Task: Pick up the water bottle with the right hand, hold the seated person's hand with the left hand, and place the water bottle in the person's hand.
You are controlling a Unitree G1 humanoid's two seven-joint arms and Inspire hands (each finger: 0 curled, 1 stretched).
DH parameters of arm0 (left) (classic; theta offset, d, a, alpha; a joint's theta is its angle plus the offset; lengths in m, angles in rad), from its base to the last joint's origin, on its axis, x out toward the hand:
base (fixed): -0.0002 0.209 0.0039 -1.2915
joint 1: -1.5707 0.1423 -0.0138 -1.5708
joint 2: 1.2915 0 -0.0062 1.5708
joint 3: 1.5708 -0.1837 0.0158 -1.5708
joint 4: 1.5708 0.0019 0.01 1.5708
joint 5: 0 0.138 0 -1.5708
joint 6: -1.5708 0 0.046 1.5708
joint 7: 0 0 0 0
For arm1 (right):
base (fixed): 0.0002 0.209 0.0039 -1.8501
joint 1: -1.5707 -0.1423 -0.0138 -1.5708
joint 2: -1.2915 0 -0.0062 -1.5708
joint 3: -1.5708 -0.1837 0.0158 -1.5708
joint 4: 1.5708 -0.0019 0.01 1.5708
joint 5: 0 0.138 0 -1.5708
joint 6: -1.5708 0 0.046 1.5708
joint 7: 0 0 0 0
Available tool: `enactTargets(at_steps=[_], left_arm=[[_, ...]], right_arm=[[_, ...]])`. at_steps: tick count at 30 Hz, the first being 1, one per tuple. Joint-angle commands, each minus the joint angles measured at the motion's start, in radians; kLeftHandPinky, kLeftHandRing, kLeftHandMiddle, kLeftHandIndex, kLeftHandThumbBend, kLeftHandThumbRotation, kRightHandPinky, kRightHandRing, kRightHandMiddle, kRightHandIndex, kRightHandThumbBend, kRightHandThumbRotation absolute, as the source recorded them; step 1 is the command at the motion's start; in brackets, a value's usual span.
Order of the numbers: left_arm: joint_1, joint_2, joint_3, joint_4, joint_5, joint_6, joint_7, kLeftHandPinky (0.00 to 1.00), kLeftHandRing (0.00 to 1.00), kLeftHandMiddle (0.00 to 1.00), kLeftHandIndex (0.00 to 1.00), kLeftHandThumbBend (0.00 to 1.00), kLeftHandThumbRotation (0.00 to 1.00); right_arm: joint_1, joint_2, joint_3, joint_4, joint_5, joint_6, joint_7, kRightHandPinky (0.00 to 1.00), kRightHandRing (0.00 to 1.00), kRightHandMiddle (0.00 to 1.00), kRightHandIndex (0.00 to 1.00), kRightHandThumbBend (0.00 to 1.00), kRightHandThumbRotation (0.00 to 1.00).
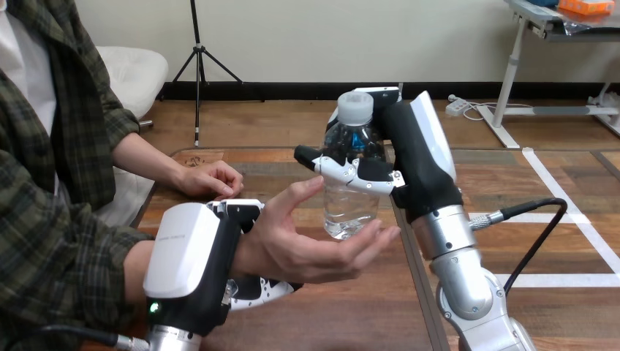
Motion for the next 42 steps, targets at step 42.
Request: enactTargets(at_steps=[42], left_arm=[[0.006, -0.086, -0.073, -0.045, -0.045, -0.079, -0.041, 0.12, 0.16, 0.19, 0.19, 0.71, 0.0]], right_arm=[[0.033, 0.007, 0.016, -0.171, 0.004, -0.022, 0.059, 0.0, 0.0, 0.0, 0.0, 0.29, 0.0]])
